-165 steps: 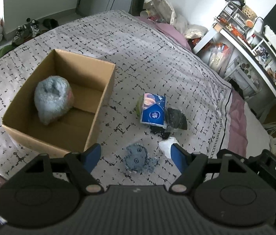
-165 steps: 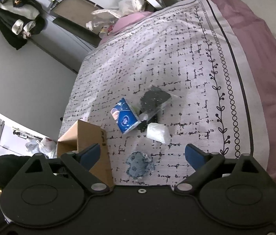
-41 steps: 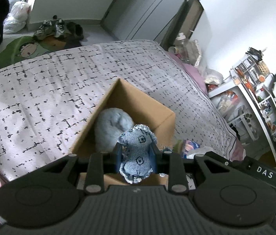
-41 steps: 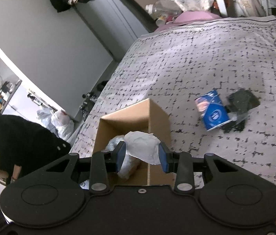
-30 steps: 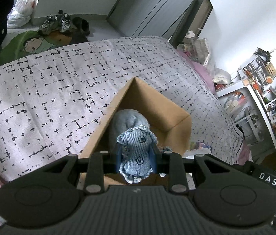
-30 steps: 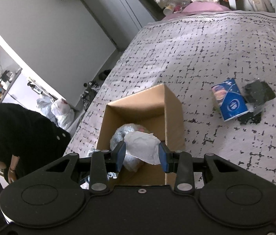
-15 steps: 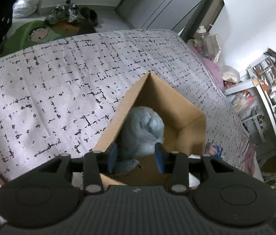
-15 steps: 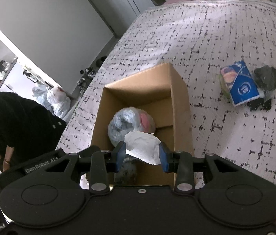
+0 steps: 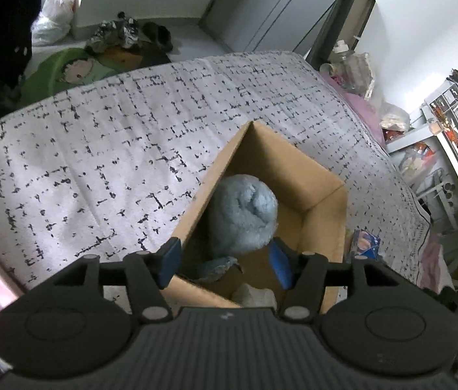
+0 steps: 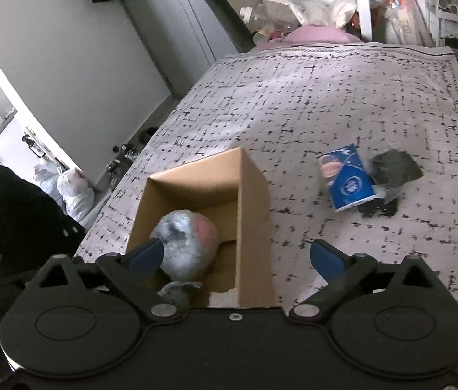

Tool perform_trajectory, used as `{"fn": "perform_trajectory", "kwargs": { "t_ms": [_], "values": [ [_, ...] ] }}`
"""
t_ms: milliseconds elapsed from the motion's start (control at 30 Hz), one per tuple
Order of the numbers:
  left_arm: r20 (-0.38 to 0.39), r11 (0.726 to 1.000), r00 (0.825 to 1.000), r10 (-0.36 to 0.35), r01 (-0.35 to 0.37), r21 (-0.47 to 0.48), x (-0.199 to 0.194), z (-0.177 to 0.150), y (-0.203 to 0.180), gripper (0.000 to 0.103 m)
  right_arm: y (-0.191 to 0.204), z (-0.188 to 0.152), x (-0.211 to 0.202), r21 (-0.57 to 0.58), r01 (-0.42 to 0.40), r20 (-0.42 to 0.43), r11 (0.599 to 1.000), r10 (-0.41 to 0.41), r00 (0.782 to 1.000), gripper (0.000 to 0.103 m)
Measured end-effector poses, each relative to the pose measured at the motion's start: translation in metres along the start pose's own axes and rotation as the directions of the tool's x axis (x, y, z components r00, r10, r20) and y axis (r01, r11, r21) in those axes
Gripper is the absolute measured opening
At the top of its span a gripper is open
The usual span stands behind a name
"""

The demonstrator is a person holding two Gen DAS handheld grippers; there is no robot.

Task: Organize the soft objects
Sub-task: 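Open both tools over the box to drop the cloth and tissue, then grasp the blue Vinda tissue pack with the left tool while the right tool grasps the black plastic bag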

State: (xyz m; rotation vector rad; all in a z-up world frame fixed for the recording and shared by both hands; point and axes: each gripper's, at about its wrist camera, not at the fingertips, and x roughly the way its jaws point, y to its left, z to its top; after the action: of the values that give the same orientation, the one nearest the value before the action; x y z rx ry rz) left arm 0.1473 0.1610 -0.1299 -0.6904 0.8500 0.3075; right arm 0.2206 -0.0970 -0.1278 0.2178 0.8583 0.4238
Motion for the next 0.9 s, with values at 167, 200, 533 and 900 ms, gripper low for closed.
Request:
{"fn": "perform_trajectory", "kwargs": {
  "t_ms": [167,200,533,900],
  "values": [
    [0.016,0.997,0.999,-0.033,0.031,0.075,-0.011,-0.002,-0.019,0.059,-0.014,0.0,-0.015,-0.015,-0.019,0.036,1.0,0.019,0.999,0.103],
    [0.025,0.995,0.999,-0.032,0.029,0.097,-0.013,-0.004,-0.024,0.059,-0.016,0.001,-0.017,-0.022,-0.019,0.039,1.0,0.02,0.999,0.103],
    [0.123,0.966,0.992,-0.007,-0.025,0.257,-0.038,-0.016,-0.07,0.059,-0.045,0.003,-0.041,-0.059,-0.036,0.068,0.998,0.04,0.997,0.103],
    [0.111,0.935,0.992,-0.054,0.011,0.354,-0.041,-0.034,-0.123,0.059,-0.094,0.018,-0.055,-0.017,0.003,0.073,1.0,-0.002,0.997,0.103]
  ]
}}
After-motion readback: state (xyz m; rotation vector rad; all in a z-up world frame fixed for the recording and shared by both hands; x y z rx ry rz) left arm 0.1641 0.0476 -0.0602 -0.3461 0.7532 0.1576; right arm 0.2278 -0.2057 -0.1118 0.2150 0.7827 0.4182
